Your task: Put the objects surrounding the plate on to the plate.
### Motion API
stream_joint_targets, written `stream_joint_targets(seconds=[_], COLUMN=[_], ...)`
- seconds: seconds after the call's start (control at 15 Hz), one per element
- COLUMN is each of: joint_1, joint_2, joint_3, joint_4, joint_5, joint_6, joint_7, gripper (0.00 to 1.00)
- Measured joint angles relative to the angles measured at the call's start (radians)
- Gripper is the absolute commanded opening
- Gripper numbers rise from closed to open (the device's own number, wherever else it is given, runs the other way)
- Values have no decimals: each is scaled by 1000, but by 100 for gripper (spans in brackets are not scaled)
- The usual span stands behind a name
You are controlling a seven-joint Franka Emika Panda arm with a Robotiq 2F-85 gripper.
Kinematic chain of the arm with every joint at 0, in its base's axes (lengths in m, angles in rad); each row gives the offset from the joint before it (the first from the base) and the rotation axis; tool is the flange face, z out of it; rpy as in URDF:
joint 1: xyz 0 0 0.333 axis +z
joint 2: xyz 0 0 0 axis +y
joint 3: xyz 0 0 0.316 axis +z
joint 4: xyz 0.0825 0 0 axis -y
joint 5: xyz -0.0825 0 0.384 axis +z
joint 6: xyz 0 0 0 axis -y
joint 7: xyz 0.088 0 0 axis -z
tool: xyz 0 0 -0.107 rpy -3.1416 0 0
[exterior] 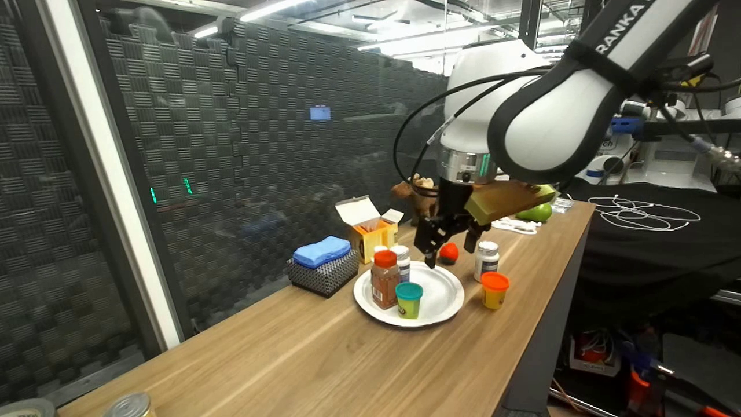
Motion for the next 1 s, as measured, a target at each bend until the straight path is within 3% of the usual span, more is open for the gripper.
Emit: stream_joint_targets(seconds=[0.4,1.0], joint_1=[-80,-120], joint_2=[-114,-28], joint_3=[0,14], joint_4=[-147,-81], joint_5=[0,153], joint_6=[39,-12], joint_7=[69,-63], gripper=[100,100])
